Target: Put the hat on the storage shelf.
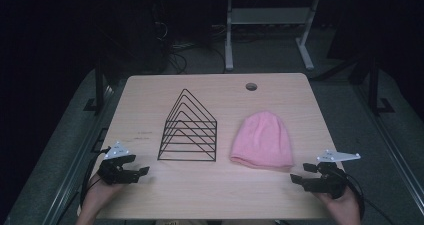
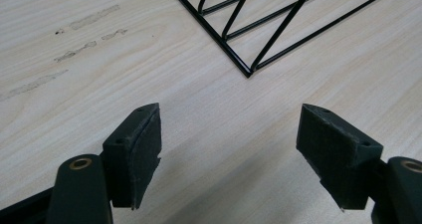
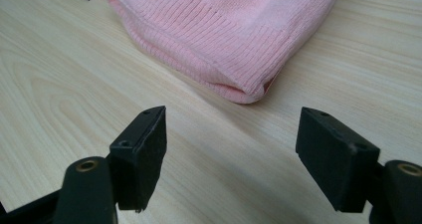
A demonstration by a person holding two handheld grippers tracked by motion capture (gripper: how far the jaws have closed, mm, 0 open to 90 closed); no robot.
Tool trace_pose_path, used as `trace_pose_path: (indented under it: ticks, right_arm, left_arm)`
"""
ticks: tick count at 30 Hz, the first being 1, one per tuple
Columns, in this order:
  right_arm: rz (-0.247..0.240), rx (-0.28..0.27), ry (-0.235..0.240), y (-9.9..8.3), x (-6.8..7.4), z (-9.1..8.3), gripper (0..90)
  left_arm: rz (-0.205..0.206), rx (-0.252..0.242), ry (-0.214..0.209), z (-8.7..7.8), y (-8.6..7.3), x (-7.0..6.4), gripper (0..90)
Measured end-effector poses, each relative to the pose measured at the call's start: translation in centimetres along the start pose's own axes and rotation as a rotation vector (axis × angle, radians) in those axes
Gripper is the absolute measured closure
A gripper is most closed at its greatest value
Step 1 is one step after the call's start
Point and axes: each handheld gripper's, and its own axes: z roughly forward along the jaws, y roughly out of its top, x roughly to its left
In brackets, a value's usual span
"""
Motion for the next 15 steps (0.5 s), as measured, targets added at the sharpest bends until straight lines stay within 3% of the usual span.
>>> trace_pose_path:
  ticks: [8, 15]
  right_arm:
    - [0.003, 0.0, -0.01, 0.2, 0.0, -0.1, 27.6]
    - [-0.026, -0.02, -0.017, 1.8, 0.2, -0.7, 26.7]
  left_arm:
    - [0.001, 0.005, -0.005, -0.1, -0.1, -0.1, 26.0]
    - [-0.003, -0.009, 0.003, -0.5, -0.3, 0.0, 25.9]
